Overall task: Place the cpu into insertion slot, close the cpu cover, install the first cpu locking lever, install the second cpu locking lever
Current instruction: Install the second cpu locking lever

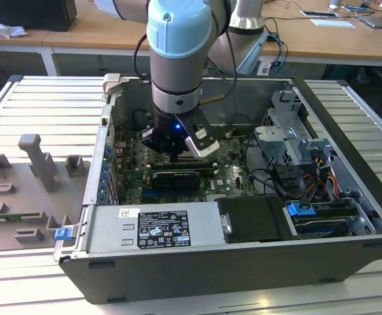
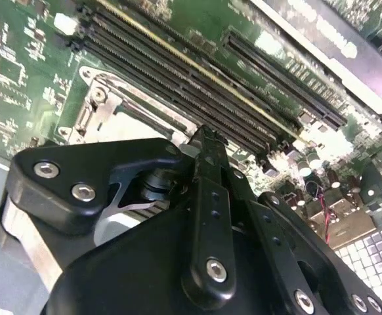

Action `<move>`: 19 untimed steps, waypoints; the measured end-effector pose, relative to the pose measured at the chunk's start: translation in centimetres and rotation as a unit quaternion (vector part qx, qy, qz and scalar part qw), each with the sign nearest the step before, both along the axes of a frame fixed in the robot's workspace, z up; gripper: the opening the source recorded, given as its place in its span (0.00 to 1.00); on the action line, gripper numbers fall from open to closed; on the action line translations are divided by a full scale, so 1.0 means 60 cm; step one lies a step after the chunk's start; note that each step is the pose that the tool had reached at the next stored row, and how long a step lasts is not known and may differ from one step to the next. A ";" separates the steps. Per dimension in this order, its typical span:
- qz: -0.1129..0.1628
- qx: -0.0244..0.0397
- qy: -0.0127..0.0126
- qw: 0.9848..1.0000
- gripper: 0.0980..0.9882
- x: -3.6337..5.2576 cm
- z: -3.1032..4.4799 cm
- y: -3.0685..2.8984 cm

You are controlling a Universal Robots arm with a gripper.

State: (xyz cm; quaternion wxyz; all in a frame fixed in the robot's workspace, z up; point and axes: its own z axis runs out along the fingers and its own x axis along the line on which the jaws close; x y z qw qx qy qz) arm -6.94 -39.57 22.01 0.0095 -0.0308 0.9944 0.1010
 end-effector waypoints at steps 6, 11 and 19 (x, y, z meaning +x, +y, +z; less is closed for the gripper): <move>0.005 0.015 0.000 1.000 0.01 -0.013 -0.013 -0.0028; 0.006 0.028 0.000 1.000 0.01 -0.015 -0.027 -0.0030; 0.006 0.055 0.000 0.998 0.01 -0.017 -0.042 -0.0030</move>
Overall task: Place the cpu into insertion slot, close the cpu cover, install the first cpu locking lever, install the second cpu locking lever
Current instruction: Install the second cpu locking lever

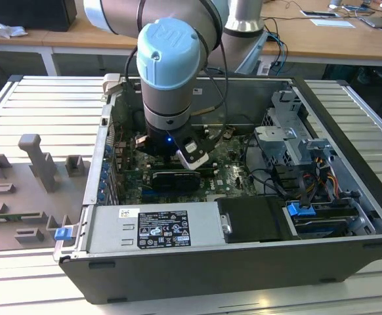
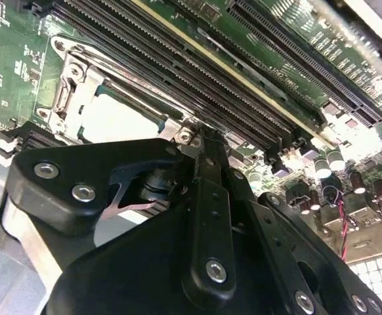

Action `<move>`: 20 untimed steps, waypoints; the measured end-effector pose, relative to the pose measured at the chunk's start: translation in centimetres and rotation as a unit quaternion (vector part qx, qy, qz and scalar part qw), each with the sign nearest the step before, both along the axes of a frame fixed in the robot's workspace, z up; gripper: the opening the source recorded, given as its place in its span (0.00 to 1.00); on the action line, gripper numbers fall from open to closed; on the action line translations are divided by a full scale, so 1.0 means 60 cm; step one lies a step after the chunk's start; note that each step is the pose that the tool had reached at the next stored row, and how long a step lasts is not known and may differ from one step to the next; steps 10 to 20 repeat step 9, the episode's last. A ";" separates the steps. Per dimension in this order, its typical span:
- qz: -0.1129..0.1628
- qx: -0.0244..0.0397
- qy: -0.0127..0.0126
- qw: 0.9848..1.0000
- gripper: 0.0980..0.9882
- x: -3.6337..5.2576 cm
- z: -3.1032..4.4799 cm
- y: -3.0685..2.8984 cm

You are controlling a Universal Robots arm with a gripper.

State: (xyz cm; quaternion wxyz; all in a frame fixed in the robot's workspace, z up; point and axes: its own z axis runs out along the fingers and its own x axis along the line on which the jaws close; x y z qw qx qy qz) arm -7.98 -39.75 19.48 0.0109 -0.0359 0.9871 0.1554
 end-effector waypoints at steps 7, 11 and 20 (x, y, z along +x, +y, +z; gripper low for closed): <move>0.000 0.000 0.000 1.000 0.01 0.000 0.017 -0.0001; 0.000 0.000 0.000 1.000 0.01 0.000 0.018 0.0000; 0.000 0.000 0.000 1.000 0.01 0.000 0.018 0.0000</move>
